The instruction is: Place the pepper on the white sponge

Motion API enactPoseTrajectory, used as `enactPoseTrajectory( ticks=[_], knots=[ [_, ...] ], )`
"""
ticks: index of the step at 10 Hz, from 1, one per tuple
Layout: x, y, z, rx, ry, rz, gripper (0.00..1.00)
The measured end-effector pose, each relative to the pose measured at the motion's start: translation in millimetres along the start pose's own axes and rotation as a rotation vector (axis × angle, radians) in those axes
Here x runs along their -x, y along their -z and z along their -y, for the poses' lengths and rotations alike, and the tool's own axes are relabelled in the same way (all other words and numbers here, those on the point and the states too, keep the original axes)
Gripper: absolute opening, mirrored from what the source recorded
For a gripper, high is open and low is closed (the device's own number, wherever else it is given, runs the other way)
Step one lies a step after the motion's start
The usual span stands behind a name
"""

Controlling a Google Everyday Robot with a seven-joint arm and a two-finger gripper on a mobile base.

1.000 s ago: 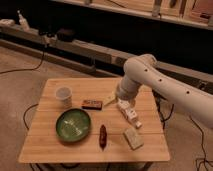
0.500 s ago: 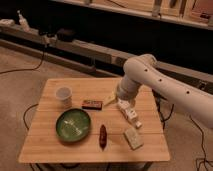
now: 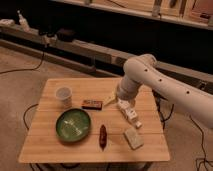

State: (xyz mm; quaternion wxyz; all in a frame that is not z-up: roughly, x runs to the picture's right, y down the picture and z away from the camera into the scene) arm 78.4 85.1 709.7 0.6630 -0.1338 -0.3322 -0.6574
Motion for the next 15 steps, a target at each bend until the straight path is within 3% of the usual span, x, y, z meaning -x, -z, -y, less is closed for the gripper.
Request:
enactPoseTrajectory(
  ticks=[3, 6, 8, 9, 12, 15],
  knots=[
    [2, -5, 4, 0.007, 0.009, 0.008, 0.8],
    [19, -48, 12, 0.078, 0.037, 0.074, 0.8],
    [35, -84, 4, 0.141, 0.022, 0.125, 0.8],
    [38, -97, 2, 0.155, 0.01, 0.132, 0.8],
    [48, -140, 15, 0.128, 0.002, 0.156, 0.8],
    [56, -171, 30, 0.142, 0.044, 0.19, 0.8]
  ],
)
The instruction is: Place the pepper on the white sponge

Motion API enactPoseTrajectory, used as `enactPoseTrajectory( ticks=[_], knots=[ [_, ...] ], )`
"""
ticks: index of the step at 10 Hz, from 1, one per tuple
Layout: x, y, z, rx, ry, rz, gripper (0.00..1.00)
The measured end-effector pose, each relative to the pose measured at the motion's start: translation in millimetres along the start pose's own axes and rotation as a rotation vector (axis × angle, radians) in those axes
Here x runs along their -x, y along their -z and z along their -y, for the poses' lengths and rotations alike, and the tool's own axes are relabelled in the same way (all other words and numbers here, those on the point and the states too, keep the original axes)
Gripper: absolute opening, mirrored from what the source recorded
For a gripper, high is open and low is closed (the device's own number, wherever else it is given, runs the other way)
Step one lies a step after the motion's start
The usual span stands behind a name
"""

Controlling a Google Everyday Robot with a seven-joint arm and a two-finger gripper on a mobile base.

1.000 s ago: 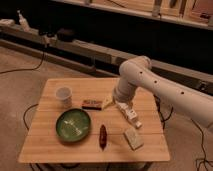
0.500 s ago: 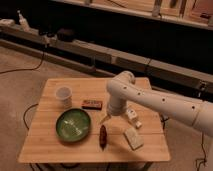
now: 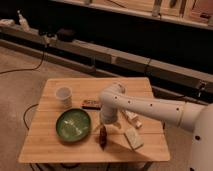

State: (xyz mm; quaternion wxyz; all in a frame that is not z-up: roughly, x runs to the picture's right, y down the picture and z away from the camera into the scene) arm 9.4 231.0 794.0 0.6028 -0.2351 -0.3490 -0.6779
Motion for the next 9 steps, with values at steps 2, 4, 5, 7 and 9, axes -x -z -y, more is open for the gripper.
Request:
enactPoseTrajectory(
  ticks=[2, 4, 5, 7, 9],
  knots=[
    [0, -12, 7, 0.017, 0.018, 0.019, 0.8],
    [2, -24, 11, 0.041, 0.039, 0.046, 0.76],
    [2, -29, 12, 0.053, 0.048, 0.059, 0.68],
    [2, -34, 14, 0.063, 0.052, 0.082, 0.45],
    [0, -33, 14, 0.062, 0.043, 0.088, 0.32]
  ],
)
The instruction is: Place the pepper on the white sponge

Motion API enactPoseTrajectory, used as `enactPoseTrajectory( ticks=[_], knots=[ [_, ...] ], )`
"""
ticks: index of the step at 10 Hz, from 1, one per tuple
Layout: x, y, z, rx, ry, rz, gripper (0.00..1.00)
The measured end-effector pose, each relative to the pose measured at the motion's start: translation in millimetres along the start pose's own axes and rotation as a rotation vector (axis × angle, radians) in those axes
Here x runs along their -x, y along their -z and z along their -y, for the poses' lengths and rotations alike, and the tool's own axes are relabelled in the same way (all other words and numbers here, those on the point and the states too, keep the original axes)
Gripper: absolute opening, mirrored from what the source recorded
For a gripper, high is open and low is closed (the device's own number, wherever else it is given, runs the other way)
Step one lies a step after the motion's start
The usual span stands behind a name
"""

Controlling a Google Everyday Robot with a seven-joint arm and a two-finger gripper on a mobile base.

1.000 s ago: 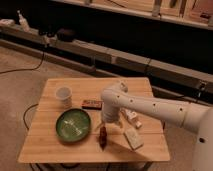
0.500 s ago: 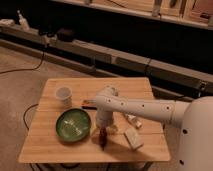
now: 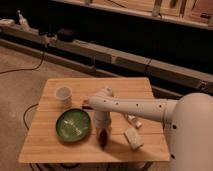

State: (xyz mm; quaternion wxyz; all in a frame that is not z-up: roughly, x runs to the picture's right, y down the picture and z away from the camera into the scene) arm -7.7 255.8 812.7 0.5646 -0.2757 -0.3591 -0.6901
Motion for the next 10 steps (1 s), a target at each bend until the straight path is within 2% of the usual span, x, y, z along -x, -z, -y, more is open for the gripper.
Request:
enactPoseTrajectory(
  ticks=[2, 4, 5, 8, 10],
  knots=[
    [-3, 10, -7, -0.007, -0.026, -0.008, 0.31],
    [-7, 42, -34, -0.038, -0.101, -0.05, 0.31],
    [-4, 58, -56, -0.058, -0.15, -0.07, 0.31],
    [30, 95, -136, -0.104, -0.295, -0.118, 0.31],
    [53, 97, -164, -0.102, -0.291, -0.13, 0.31]
  ],
)
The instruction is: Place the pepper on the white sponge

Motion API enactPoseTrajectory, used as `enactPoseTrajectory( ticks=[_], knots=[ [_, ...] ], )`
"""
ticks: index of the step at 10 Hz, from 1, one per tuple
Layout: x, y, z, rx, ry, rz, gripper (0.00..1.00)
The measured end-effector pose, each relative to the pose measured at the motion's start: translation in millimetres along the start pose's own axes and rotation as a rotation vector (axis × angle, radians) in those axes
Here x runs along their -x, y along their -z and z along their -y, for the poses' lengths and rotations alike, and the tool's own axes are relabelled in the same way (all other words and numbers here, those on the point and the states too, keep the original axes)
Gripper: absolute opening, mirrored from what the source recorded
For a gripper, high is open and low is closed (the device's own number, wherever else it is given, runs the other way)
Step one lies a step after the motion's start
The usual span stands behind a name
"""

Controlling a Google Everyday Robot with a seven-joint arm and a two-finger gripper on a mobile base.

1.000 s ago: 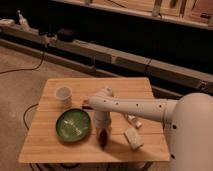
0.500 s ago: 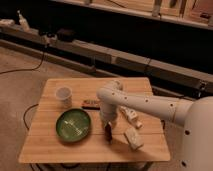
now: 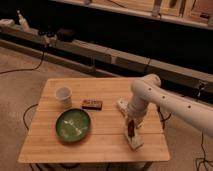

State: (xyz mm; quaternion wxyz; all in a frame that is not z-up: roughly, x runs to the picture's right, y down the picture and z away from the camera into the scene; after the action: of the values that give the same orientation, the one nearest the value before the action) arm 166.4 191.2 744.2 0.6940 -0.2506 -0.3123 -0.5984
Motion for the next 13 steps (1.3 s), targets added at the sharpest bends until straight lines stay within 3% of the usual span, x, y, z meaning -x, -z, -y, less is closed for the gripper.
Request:
enactPoseTrajectory(
  ticks=[2, 4, 7, 9, 11, 13],
  knots=[
    [17, 2, -16, 0.004, 0.104, -0.011, 0.31],
    [39, -3, -19, 0.026, 0.301, 0.002, 0.31],
    [47, -14, -28, 0.048, 0.384, 0.037, 0.31],
    [46, -28, -29, 0.053, 0.399, 0.072, 0.43],
    [39, -38, -29, 0.064, 0.407, 0.097, 0.66],
    [26, -42, -22, 0.078, 0.413, 0.097, 0.79]
  ],
)
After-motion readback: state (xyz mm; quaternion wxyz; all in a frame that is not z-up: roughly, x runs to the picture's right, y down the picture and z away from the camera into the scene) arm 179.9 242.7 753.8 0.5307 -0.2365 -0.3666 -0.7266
